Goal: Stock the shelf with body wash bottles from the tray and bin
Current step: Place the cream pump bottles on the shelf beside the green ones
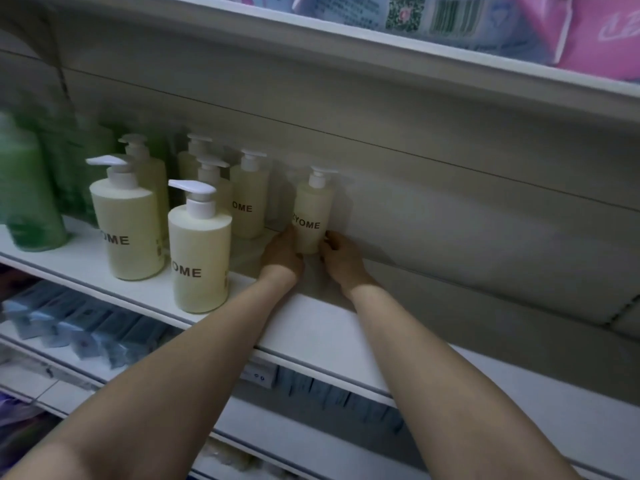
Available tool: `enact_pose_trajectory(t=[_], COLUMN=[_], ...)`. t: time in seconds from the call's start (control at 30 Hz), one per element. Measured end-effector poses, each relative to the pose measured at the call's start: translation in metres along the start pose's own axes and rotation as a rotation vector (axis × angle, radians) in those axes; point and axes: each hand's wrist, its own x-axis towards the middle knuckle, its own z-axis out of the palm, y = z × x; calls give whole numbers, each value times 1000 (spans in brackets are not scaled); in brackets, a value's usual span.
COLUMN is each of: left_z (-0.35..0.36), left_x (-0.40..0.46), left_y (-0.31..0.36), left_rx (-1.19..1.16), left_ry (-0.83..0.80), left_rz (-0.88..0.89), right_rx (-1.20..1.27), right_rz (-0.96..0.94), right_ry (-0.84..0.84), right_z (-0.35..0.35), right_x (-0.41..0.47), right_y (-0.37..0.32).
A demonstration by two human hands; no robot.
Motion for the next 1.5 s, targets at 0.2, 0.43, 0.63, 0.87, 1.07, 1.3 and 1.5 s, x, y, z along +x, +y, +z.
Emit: enact_pose_trajectory(t=[0.2, 0.43, 0.63, 0.87, 1.07, 1.3, 1.5], left_z=[-10, -50, -107, -163, -183, -180, -151], left_x=[-36, -102, -164, -219, -250, -294, -329], left_y=[3, -9, -41, -122, -219, -317, -393], left_rx=[-63, -93, -179, -208, -189, -164, -141], left_ry=[-102, -103, -61, 21, -7, -39, -65], left_rz=[8, 260, 276, 220, 2, -262, -490], right_rx=[32, 247, 288, 284, 335, 375, 307], right_rz=[121, 181, 143, 123, 237, 408, 524], right_ry=[65, 99, 152, 89, -139, -355, -483], right_z=[-1, 1, 39, 118, 219, 320, 390], right_x=[-24, -108, -193, -260, -305, -333, -345], right_y=[-2, -46, -82, -105, -82, -36, 23])
